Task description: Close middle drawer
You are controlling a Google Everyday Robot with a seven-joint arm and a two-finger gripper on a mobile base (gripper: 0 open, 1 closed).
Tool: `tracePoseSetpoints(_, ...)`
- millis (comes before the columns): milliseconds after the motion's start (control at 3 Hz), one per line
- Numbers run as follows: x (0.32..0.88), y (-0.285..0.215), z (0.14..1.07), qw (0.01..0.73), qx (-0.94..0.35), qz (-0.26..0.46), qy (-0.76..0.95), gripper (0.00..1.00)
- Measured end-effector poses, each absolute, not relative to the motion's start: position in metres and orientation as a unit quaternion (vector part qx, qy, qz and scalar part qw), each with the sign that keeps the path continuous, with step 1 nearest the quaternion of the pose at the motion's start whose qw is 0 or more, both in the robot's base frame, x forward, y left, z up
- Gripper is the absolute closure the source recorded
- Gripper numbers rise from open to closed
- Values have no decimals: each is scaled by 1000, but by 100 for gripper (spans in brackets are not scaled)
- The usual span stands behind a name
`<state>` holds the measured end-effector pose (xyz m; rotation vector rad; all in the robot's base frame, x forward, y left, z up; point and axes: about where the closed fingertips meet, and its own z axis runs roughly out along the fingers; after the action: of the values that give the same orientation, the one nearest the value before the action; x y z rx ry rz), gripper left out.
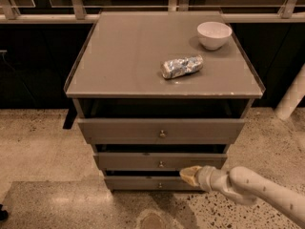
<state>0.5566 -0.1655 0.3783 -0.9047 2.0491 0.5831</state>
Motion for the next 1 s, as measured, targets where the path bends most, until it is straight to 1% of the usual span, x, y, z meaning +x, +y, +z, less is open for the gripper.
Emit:
tracePoseSetpoints(333, 494, -196, 416, 408, -313, 215, 830, 100)
tracePoseSetpoints(667, 425, -209, 425, 376, -295, 226, 849, 81)
tracePoseSetpoints(1000, 421, -203, 423, 373, -299, 230, 848, 58)
